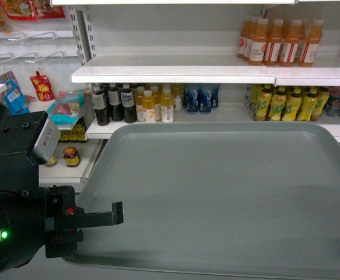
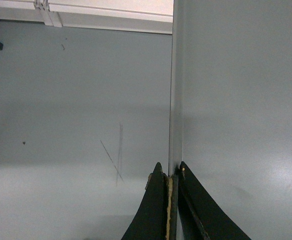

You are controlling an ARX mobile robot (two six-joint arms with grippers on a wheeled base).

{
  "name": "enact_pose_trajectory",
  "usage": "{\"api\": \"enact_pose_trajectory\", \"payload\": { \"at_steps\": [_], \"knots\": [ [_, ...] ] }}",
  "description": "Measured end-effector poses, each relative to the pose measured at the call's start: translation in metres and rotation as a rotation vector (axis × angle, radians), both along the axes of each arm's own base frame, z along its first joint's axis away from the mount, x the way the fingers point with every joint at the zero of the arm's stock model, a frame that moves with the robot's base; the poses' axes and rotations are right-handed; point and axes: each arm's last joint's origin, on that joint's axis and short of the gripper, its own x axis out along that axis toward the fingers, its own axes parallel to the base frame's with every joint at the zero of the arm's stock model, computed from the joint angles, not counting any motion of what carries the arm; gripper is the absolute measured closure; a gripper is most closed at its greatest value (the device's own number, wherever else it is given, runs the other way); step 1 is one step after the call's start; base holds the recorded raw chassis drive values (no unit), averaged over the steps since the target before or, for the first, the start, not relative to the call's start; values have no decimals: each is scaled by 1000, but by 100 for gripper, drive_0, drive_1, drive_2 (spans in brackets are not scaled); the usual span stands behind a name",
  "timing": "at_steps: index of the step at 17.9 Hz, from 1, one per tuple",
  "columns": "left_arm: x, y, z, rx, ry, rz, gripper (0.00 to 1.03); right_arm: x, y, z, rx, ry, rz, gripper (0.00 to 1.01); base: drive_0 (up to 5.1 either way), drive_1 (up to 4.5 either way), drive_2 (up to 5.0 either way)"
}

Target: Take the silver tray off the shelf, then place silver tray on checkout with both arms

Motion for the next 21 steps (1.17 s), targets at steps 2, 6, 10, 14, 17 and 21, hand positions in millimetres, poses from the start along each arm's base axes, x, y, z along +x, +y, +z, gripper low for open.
{"api": "enact_pose_trajectory", "payload": {
  "at_steps": [2, 6, 10, 14, 17, 21],
  "knots": [
    [0, 0, 0, 0, -4, 1, 100, 0, 0, 0, 0, -2, 0, 99, 3, -426, 432],
    [0, 0, 0, 2, 2, 1, 100, 0, 0, 0, 0, 2, 1, 99, 3, -426, 432],
    [0, 0, 0, -1, 0, 3, 100, 0, 0, 0, 0, -1, 0, 99, 3, -426, 432],
    [0, 0, 0, -2, -2, 4, 100, 0, 0, 0, 0, -2, 0, 99, 3, -426, 432],
    [-1, 0, 1, -1, -1, 4, 100, -1, 0, 1, 0, -3, 0, 99, 2, -284, 288],
    [-1, 0, 0, -1, 2, 3, 100, 0, 0, 0, 0, 1, -1, 99, 0, 0, 0]
  ]
}}
